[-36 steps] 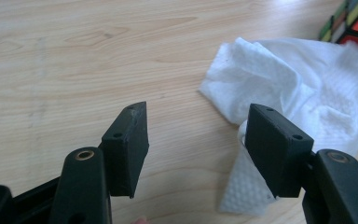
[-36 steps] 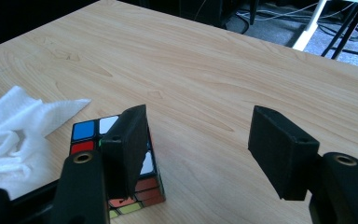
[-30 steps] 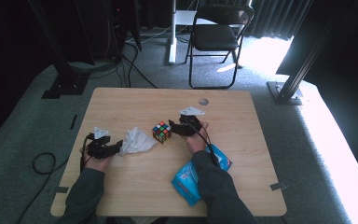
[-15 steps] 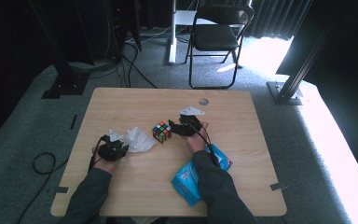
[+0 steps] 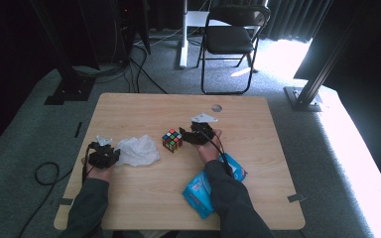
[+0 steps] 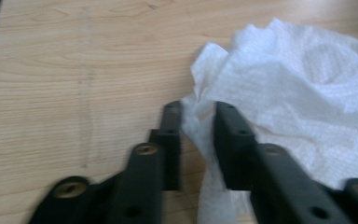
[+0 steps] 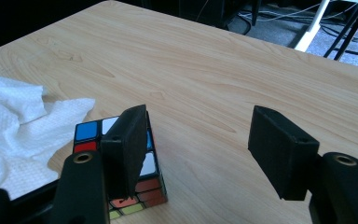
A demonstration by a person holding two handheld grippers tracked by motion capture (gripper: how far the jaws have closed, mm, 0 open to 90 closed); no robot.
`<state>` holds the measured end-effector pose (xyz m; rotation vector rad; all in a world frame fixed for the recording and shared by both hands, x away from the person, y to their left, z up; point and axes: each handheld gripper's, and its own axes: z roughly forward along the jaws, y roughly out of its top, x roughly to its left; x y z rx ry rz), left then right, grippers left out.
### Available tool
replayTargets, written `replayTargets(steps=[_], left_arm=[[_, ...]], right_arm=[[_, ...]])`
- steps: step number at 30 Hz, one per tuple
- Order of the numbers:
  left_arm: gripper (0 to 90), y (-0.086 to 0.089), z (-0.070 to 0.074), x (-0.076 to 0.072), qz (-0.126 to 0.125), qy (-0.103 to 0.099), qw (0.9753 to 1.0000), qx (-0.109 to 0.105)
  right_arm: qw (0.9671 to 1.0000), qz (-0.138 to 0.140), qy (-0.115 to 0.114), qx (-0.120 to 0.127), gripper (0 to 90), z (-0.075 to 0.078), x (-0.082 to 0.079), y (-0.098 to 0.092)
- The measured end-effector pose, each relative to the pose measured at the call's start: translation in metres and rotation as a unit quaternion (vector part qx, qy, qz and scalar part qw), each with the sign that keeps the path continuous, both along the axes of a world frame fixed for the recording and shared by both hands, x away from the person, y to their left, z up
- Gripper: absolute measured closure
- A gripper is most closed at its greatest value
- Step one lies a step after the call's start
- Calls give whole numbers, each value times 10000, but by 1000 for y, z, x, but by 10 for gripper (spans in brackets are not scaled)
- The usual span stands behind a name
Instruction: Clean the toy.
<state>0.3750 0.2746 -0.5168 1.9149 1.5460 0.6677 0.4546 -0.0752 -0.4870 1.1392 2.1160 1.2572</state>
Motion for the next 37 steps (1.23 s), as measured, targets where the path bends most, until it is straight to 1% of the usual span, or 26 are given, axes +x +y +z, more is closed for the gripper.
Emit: replayTargets(steps=[1, 3, 5, 6, 8, 9, 12, 14, 15, 16, 18, 19, 20, 23, 24, 26, 29, 30, 32, 37], left_arm=[[762, 1, 1, -1, 31, -39, 10000, -35], [819, 3, 2, -2, 78, -97, 9999, -13], [831, 5, 3, -2, 119, -120, 9998, -43], [802, 5, 3, -2, 96, -115, 9999, -57], [651, 5, 2, -2, 56, -174, 9997, -151], [588, 4, 2, -2, 70, -191, 9997, -161], [481, 4, 6, -4, -5, -339, 9990, -293], [448, 3, 8, -5, -55, -426, 9986, -300], [436, 2, 10, -6, -62, -526, 9980, -345], [427, 2, 11, -6, -72, -562, 9977, -361], [411, 2, 14, -8, -19, -676, 9971, -357], [412, 4, 15, -9, 38, -744, 9965, -380], [422, 4, 16, -9, 94, -767, 9962, -402], [476, 10, 19, -12, 183, -849, 9952, -459], [485, 12, 19, -12, 230, -861, 9949, -481], [542, 16, 20, -14, 336, -884, 9941, -525], [595, 20, 19, -15, 511, -887, 9935, -488], [609, 21, 18, -15, 555, -872, 9933, -516], [612, 22, 17, -15, 588, -862, 9931, -531], [600, 22, 17, -15, 570, -870, 9930, -558]], right_arm=[[10000, 2, 1, 5, 372, 0, 0, 0], [10000, 3, -1, -3, 372, 0, 0, 0], [10000, 3, 0, 7, 372, 0, 0, 0], [10000, 1, -3, 8, 372, 0, 0, 0], [10000, 0, -3, 11, 372, 0, 0, 0], [10000, -1, -2, 9, 372, 0, 0, 0], [10000, -10, 2, 20, 371, 0, 0, 0], [10000, -9, -1, 22, 371, 0, 0, 0], [10000, -11, -4, 20, 371, 0, 0, 0], [10000, -14, -1, 20, 371, 0, 0, 0], [10000, -29, -7, 27, 371, 0, 0, -1], [10000, -33, -10, 33, 371, 0, 0, -1], [10000, -37, -12, 39, 371, 0, 0, -1], [10000, -57, -17, 46, 368, 0, 0, -1], [10000, -62, -14, 50, 368, 1, 0, -1], [10000, -64, -10, 47, 368, 0, 0, -1], [10000, -76, -8, 47, 365, 0, 0, -1], [10000, -85, -6, 48, 364, 0, 0, -2], [9999, -98, -3, 54, 364, 0, 0, -2], [9999, -94, -6, 55, 364, 0, 0, -2]])
